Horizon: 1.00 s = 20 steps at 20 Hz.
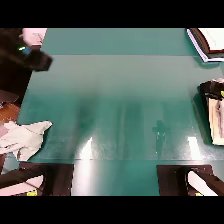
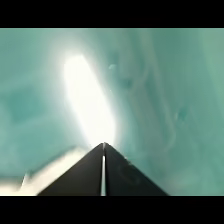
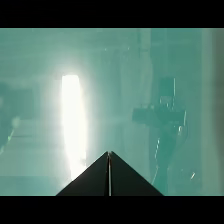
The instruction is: Fold the shirts.
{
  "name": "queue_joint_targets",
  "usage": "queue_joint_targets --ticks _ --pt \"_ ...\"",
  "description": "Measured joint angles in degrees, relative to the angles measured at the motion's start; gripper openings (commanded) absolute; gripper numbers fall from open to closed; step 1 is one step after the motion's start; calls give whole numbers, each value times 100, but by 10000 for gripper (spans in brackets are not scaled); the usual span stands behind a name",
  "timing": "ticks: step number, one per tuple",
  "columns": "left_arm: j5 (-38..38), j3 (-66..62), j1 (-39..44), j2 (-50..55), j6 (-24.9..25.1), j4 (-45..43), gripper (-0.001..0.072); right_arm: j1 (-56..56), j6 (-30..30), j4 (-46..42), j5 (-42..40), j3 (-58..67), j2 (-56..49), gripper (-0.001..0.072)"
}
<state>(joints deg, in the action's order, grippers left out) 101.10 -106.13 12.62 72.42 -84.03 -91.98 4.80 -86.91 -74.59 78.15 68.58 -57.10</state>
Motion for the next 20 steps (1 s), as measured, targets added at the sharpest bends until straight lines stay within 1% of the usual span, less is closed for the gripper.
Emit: queue_joint_targets --ticks 1,4,7,11,15,16,18,20 --pt "79 334 -101 -240 -55 -133 646 0 0 -2 -2 0 0 20" --pt "157 1589 -280 -791 -297 -640 649 0 0 2 -33 0 0 21" --pt "81 2940 -361 -1029 -514 -1368 648 0 0 2 -35 0 0 21" --pt "-468 4636 -385 -1130 -918 -1873 648 0 0 0 -37 0 0 21" --pt "-1069 5912 -391 -1163 -1421 -2079 647 0 0 0 -26 0 0 21" --pt "-1189 6122 -393 -1163 -1530 -2100 602 0 0 0 -17 0 0 20" --pt "-1384 6419 -398 -1167 -1711 -2140 27 0 0 0 -7 0 0 21" --pt "-1486 6546 -400 -1167 -1805 -2159 31 0 0 0 -2 0 0 20"
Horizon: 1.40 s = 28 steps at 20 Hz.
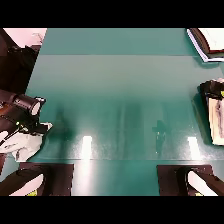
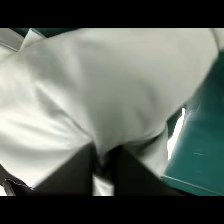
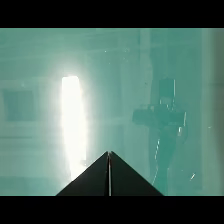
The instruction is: Fold the shirts.
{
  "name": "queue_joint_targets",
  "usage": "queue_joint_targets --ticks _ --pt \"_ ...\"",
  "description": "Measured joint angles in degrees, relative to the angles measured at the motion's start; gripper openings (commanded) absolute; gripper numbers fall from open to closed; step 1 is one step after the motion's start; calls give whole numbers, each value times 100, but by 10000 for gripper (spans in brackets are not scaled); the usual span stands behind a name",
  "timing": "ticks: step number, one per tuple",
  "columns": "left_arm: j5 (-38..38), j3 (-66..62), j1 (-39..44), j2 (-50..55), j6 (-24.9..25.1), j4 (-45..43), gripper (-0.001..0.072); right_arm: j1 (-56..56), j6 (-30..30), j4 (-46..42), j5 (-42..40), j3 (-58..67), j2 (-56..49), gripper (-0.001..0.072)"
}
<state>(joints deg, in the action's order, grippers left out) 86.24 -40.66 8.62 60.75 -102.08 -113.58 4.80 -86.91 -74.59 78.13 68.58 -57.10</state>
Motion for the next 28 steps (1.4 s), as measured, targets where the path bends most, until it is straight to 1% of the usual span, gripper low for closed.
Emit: queue_joint_targets --ticks 2,4,6,8,11,13,15,18,21,25,28 --pt "-20 -76 0 0 -68 -2 30 0 0 0 2 0 0 21" --pt "-9 -501 39 0 -76 2 30 0 2 0 4 0 0 21" --pt "-17 -1333 216 0 -35 57 31 0 2 0 2 0 2 21" --pt "-186 -2490 538 -2 149 284 31 0 2 2 0 31 2 21" --pt "-791 -4249 1126 -2 649 1250 31 0 2 2 -2 225 2 21" --pt "-1246 -5073 1506 -2 1054 2087 31 0 2 2 -35 442 2 20" --pt "-1554 -5571 1858 39 1480 2911 31 0 2 2 -59 686 2 20" --pt "-1628 -5897 2269 315 2100 3786 31 0 2 4 -92 1034 4 21" --pt "-1340 -6024 2444 946 2546 4168 32 0 2 7 -96 1266 4 20" --pt "-1217 -6081 2518 2092 2850 4306 46 0 2 7 74 1379 4 20" --pt "-1213 -6094 2291 2721 2839 4238 46 0 2 4 199 1403 4 20"
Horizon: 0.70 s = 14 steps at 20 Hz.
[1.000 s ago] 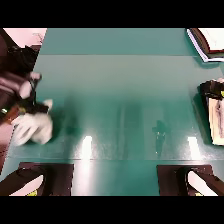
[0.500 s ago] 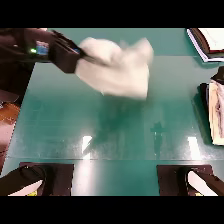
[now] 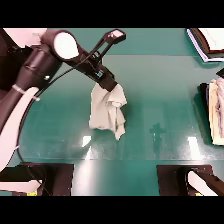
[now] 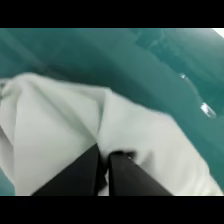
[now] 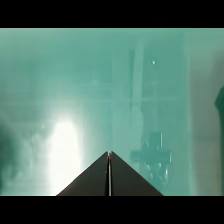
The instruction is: Fold the shirts.
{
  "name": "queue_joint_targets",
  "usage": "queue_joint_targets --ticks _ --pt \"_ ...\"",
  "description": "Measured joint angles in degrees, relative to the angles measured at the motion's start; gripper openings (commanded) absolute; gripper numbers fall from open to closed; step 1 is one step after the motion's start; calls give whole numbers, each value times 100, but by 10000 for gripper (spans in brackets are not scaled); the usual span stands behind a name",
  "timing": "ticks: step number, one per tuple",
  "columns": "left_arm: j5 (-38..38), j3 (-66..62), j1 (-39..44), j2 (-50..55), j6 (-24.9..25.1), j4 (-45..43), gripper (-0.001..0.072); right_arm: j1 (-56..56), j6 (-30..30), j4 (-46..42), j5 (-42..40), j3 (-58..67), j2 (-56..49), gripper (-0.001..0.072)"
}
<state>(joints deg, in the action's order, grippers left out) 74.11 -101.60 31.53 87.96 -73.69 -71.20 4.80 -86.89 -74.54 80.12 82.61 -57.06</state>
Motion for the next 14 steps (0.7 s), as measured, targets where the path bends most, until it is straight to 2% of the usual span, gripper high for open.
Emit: queue_joint_targets --ticks 1,2,3,7,11,14 --pt "76 -2 -146 109 -55 -22 112 0 0 0 26 7 0 20" --pt "203 -7 -323 173 -107 -24 613 0 0 2 37 11 0 20" --pt "334 -11 -538 216 -186 -9 667 0 0 0 52 11 0 20" --pt "758 -11 -1296 295 -699 286 659 0 0 0 48 11 0 20" --pt "1156 107 -1775 212 -815 313 659 0 -2 0 72 11 0 20" --pt "1202 887 -1921 -170 -802 367 659 0 -2 0 116 11 0 20"
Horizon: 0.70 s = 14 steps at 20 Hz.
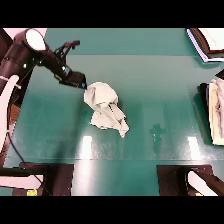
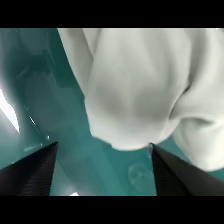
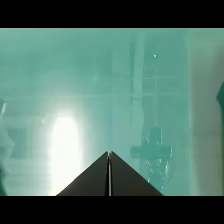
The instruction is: Fold the shirts.
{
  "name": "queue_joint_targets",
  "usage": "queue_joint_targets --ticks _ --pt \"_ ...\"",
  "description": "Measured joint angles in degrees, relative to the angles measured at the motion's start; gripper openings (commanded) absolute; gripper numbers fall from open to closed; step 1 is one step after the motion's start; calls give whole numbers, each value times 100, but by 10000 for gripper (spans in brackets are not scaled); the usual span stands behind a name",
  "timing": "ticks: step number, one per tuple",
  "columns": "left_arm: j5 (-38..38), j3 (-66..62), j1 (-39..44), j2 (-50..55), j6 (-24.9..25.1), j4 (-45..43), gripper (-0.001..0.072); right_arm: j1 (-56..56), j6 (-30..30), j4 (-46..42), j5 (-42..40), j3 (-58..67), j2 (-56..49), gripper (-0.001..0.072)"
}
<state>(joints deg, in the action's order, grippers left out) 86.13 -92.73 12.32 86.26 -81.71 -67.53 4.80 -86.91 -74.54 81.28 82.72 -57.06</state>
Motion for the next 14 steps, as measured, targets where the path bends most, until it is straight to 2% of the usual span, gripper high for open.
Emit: queue_joint_targets --ticks 4,8,11,14 --pt "-763 2026 -76 -857 195 492 658 0 0 0 22 0 0 20" --pt "-1808 3845 -59 -1327 763 1506 659 0 -2 0 -4 0 0 20" --pt "-2728 4553 223 -1438 1073 1969 658 0 -2 0 -4 0 0 20" --pt "-3637 4843 605 -1451 1139 2159 658 0 -2 2 39 0 0 20"
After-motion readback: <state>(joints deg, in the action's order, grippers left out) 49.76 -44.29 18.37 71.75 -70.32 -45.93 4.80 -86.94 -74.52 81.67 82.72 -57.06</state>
